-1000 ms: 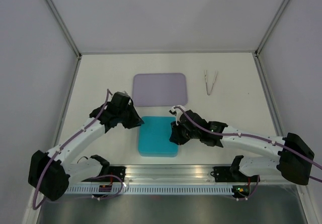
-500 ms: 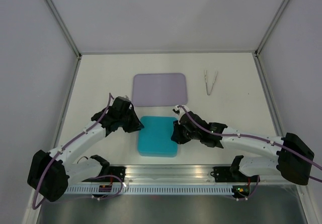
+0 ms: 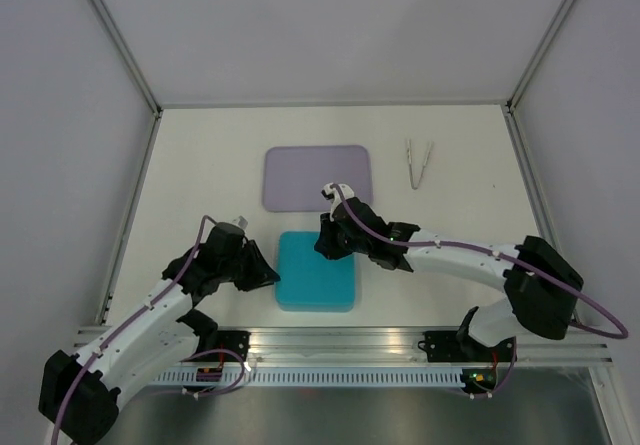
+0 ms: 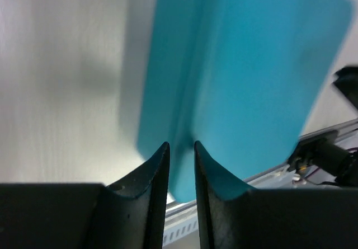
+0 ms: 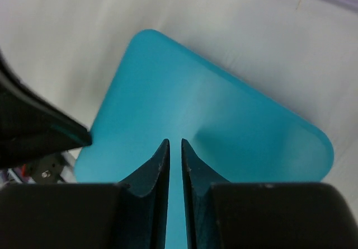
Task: Pack the chocolate
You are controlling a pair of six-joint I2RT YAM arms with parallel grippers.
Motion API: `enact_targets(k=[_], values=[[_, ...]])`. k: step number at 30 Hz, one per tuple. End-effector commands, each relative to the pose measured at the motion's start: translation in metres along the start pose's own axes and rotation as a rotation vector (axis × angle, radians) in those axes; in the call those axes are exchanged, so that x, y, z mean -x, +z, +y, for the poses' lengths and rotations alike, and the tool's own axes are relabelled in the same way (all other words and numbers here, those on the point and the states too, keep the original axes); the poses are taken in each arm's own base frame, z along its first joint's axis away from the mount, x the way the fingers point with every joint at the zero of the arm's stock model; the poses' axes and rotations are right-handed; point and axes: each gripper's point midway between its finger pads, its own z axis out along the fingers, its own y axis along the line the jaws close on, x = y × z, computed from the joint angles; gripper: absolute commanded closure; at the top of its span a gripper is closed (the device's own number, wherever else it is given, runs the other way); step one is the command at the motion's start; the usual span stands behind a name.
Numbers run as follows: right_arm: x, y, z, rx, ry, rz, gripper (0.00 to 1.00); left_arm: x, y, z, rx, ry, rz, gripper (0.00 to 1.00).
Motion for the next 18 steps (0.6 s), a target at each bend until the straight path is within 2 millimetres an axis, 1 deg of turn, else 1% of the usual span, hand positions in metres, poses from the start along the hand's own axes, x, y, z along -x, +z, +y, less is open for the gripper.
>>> enact_targets(k=[1,2,4,5,6,7,8,9,10,11,12,13,14,15,16,17,18], values=[[-0.011,0.029,-0.016,-0.024,0.06,0.038,0.82,-0.036,0.011,0.032,0.051,-0.059,0.104,0.71],[-0.024,0.037,-0.026,-0.055,0.069,0.074,0.83,-0.044,0.015,0.045,0.081,-0.07,0.119,0.71],[-0.037,0.042,-0.04,-0.1,0.083,0.096,0.83,-0.05,0.018,0.055,0.11,-0.069,0.131,0.71],[-0.043,0.044,-0.044,-0.111,0.087,0.111,0.83,-0.048,0.016,0.053,0.113,-0.068,0.127,0.73],[-0.044,0.044,-0.044,-0.108,0.085,0.115,0.83,-0.044,0.014,0.051,0.11,-0.066,0.114,0.74],[-0.04,0.041,-0.039,-0.087,0.076,0.111,0.83,-0.039,0.013,0.049,0.113,-0.063,0.09,0.74],[-0.035,0.04,-0.035,-0.074,0.07,0.099,0.83,-0.029,0.007,0.039,0.095,-0.057,0.06,0.74],[-0.029,0.038,-0.031,-0.062,0.061,0.086,0.82,-0.026,0.002,0.036,0.1,-0.053,0.046,0.74],[-0.009,0.033,-0.02,-0.035,0.051,0.044,0.82,-0.014,-0.004,0.033,0.099,-0.041,-0.009,0.74],[-0.003,0.029,-0.016,-0.029,0.033,0.037,0.82,0.002,-0.015,0.018,0.075,-0.029,-0.061,0.73],[0.007,0.025,-0.01,-0.015,0.019,0.017,0.8,0.011,-0.023,0.011,0.066,-0.022,-0.097,0.7],[0.03,0.013,0.003,0.016,0.011,-0.036,0.78,0.02,-0.03,0.008,0.075,-0.001,-0.138,0.65],[0.04,0.006,0.004,0.006,0.006,-0.062,0.76,0.036,-0.046,-0.013,0.027,0.013,-0.19,0.5],[0.051,-0.002,0.004,-0.011,0.006,-0.098,0.7,0.047,-0.053,-0.017,0.032,0.019,-0.233,0.44],[0.072,-0.018,0.008,-0.02,0.014,-0.162,0.65,0.057,-0.061,-0.019,0.05,0.037,-0.273,0.35],[0.077,-0.027,-0.006,-0.097,0.029,-0.183,0.6,0.071,-0.076,-0.033,0.028,0.049,-0.323,0.14],[0.083,-0.035,-0.01,-0.124,0.053,-0.202,0.45,0.078,-0.083,-0.037,0.032,0.056,-0.354,0.01]])
